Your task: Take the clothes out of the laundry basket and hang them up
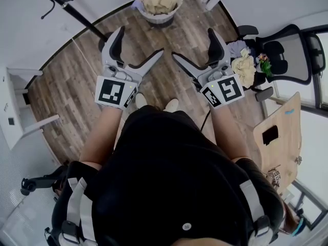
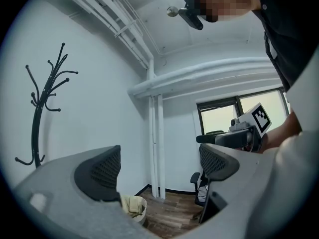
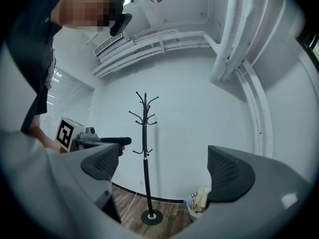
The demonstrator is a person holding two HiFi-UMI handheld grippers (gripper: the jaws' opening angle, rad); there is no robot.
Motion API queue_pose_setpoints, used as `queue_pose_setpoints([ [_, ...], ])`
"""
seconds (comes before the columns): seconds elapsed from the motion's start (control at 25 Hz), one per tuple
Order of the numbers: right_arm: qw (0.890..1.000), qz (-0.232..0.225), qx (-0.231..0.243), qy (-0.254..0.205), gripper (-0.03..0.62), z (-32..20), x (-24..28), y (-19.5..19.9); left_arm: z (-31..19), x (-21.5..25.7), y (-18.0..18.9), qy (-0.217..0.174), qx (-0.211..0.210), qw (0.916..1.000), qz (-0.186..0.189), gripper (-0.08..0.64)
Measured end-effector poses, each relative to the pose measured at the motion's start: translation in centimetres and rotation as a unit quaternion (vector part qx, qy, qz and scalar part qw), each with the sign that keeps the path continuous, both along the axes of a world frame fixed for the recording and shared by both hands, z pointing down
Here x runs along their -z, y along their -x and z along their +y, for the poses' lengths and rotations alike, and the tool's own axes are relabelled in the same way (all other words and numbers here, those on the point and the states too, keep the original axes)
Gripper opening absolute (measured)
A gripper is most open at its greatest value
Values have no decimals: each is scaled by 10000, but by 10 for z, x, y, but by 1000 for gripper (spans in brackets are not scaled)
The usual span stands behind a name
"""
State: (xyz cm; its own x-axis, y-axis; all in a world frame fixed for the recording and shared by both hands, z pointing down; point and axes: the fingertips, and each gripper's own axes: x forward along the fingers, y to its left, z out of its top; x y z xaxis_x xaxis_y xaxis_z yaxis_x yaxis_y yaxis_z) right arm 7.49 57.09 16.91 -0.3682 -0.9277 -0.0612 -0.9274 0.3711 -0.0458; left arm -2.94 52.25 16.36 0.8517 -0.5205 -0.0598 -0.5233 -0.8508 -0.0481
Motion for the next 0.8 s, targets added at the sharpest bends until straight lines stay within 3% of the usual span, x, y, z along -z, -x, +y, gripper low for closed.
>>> queue_pose_setpoints([
  [0.52,9999,4,-83,77,553,11,-13,-69,13,-4,-59,-56,82,9998,-146,536],
  [0.8,9998,-24,-127,151,555,-11,-25,-104,-7,-18,-88,88,120,9998,-165,537],
])
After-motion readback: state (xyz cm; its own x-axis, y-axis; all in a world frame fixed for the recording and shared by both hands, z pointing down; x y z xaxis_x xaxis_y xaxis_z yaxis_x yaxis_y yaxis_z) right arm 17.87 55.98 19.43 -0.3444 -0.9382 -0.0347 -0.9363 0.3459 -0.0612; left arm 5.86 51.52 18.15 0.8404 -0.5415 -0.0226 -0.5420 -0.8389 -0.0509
